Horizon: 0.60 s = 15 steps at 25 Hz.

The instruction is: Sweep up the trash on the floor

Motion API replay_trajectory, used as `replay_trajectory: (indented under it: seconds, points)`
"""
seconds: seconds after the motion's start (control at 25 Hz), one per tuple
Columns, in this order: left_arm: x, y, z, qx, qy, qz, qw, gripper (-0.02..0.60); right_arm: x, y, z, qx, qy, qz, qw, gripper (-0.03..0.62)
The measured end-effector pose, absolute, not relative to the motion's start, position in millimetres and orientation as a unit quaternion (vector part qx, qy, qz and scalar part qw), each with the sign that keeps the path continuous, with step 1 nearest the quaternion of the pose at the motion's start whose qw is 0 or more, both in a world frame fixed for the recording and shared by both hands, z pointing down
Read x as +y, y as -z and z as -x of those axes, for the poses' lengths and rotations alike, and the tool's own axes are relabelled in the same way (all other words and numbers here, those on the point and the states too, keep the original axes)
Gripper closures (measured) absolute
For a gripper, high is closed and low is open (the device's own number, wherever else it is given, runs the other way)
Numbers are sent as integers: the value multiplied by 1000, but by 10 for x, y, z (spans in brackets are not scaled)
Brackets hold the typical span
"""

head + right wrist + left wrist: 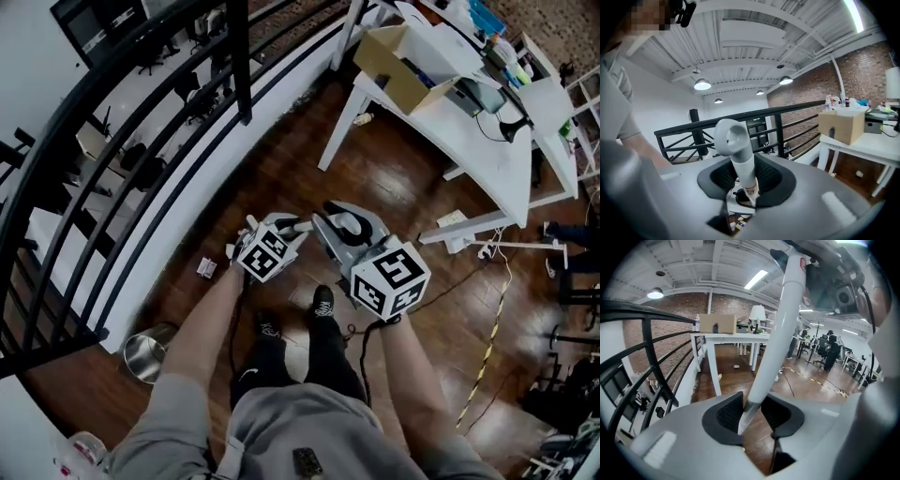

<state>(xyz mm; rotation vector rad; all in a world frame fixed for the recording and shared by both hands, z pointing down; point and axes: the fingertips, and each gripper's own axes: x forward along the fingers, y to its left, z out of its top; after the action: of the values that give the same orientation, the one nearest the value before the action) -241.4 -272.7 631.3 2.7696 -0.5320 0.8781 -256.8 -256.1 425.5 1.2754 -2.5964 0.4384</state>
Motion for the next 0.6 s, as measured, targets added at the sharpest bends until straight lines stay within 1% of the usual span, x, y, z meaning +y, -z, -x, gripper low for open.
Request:
replay_trajectory:
  seconds: [0.16, 0.36, 0.6]
  points:
    - [-3178, -6465, 2558, -232, -280, -925, 112, 457, -2965, -4465, 2740, -899, -145, -392, 128, 503]
    - [-3489, -6834, 2779, -289, -281, -901, 161, 457, -3393, -4761, 2853, -917, -166, -332, 147, 503]
    - [-3619, -6837, 3097, -354, -269, -875, 194, 456, -3605, -4765, 3144, -937, -173, -259, 158, 503]
